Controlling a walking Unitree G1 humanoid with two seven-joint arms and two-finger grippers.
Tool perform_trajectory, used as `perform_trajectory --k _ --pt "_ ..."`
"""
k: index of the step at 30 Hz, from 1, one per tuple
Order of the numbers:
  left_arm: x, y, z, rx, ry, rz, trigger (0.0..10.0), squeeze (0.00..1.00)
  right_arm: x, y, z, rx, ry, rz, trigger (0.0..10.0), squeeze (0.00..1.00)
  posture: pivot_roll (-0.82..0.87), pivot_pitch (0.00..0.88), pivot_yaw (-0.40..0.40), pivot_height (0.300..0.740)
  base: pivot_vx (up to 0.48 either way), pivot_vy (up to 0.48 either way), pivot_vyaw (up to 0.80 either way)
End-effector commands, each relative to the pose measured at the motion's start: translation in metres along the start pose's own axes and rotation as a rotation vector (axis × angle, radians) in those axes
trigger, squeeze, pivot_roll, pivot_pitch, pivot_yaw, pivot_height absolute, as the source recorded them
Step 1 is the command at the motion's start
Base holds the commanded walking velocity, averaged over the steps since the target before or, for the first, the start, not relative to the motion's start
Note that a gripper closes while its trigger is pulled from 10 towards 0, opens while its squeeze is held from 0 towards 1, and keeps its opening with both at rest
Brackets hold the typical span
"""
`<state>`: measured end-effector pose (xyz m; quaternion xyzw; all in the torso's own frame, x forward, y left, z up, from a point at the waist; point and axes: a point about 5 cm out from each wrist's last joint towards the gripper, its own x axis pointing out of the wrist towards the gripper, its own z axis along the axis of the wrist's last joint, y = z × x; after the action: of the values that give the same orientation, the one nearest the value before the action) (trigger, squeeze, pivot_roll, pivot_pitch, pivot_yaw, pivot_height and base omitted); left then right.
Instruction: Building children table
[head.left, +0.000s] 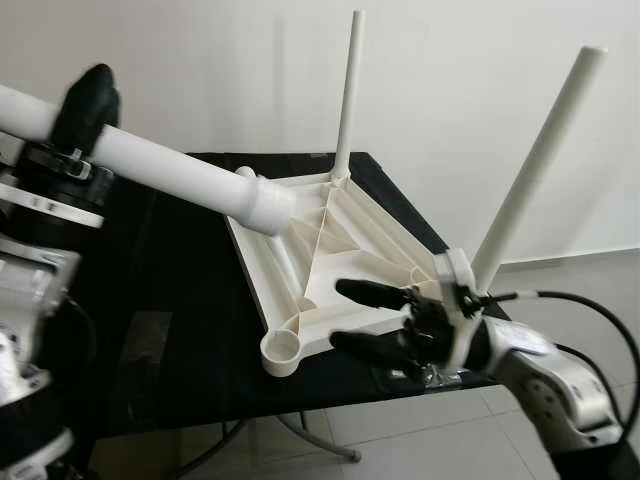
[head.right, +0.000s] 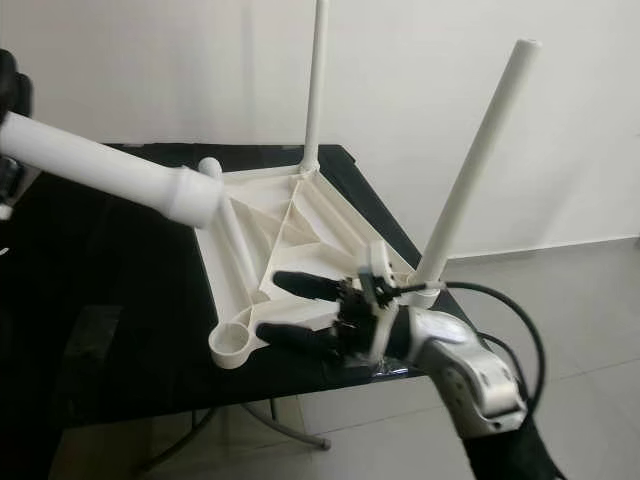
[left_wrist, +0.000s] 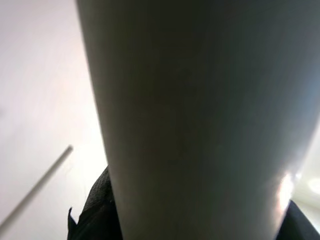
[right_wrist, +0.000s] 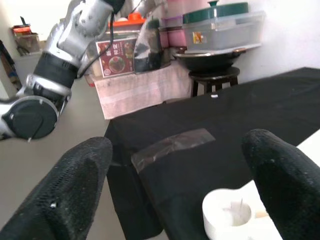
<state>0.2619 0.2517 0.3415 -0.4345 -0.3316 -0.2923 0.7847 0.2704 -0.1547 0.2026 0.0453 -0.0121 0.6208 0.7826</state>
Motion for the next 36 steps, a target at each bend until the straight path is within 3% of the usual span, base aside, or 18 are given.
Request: perform_trajectory --k 1,2,3,4,5,6,7,8,10,11,12,16,18,27,36 --pt "0.003 -0.001 0.000 0.091 0.061 -0.017 0.0 0.00 -0.006 0.001 0.007 -0.043 0.010 -0.003 10.0 1.00 -0.04 0.012 -0.035 0.740 0.000 0.000 0.00" --pt "0.003 -0.001 0.000 0.091 0.061 -0.017 0.0 0.00 -0.006 0.001 0.007 -0.043 0.010 -0.003 10.0 1.00 -0.04 0.012 -0.035 0.740 0.000 0.000 0.00" --pt "0.004 -0.003 -0.011 0.243 0.195 -0.027 0.0 0.00 -0.006 0.000 0.011 -0.072 0.022 -0.008 10.0 1.00 -0.04 0.010 -0.037 0.740 0.000 0.000 0.00" --pt "0.004 -0.003 -0.011 0.243 0.195 -0.027 0.0 0.00 -0.006 0.000 0.011 -0.072 0.022 -0.008 10.0 1.00 -0.04 0.010 -0.037 0.740 0.000 0.000 0.00" --pt "0.003 -0.004 -0.027 0.376 0.331 -0.047 0.0 0.00 -0.005 -0.001 0.016 -0.100 0.033 -0.005 10.0 1.00 -0.03 0.008 -0.038 0.740 0.000 0.000 0.00" --pt "0.003 -0.004 -0.027 0.376 0.331 -0.047 0.0 0.00 -0.005 -0.001 0.016 -0.100 0.033 -0.005 10.0 1.00 -0.03 0.008 -0.038 0.740 0.000 0.000 0.00" --pt "-0.001 -0.003 -0.054 0.524 0.516 -0.084 0.0 0.00 0.000 -0.003 0.021 -0.151 0.065 0.000 10.0 1.00 -0.03 0.004 -0.042 0.740 0.000 0.000 0.00" --pt "-0.001 -0.003 -0.054 0.524 0.516 -0.084 0.0 0.00 0.000 -0.003 0.021 -0.151 0.065 0.000 10.0 1.00 -0.03 0.004 -0.042 0.740 0.000 0.000 0.00" --pt "-0.018 -0.004 -0.111 0.657 0.798 -0.222 0.0 0.00 0.021 0.000 0.033 -0.247 0.129 0.093 10.0 1.00 -0.03 0.000 -0.049 0.740 0.000 0.000 0.00" --pt "-0.018 -0.004 -0.111 0.657 0.798 -0.222 0.0 0.00 0.021 0.000 0.033 -0.247 0.129 0.093 10.0 1.00 -0.03 0.000 -0.049 0.740 0.000 0.000 0.00" --pt "-0.020 -0.008 -0.124 0.662 0.837 -0.266 0.0 0.00 0.029 0.001 0.034 -0.256 0.129 0.126 10.0 1.00 -0.03 0.000 -0.049 0.740 0.000 0.000 0.00" --pt "-0.020 -0.011 -0.129 0.641 0.841 -0.279 0.0 0.00 0.035 -0.001 0.032 -0.281 0.136 0.107 10.0 1.00 -0.02 0.000 -0.057 0.740 0.000 0.000 0.00" --pt "-0.020 -0.019 -0.140 0.588 0.851 -0.325 0.0 0.00 0.050 -0.007 0.021 -0.267 0.157 0.073 10.0 0.00 -0.02 0.000 -0.062 0.740 0.000 0.000 0.00" --pt "-0.016 -0.031 -0.150 0.535 0.829 -0.407 0.0 0.00 0.077 -0.016 -0.006 -0.224 0.213 0.029 10.0 0.00 -0.01 0.003 -0.065 0.740 0.000 0.000 0.00" --pt "-0.021 -0.033 -0.159 0.526 0.846 -0.451 0.0 0.00 0.102 -0.014 -0.004 -0.243 0.147 0.030 10.0 0.00 -0.01 0.007 -0.060 0.740 0.000 0.000 0.00"
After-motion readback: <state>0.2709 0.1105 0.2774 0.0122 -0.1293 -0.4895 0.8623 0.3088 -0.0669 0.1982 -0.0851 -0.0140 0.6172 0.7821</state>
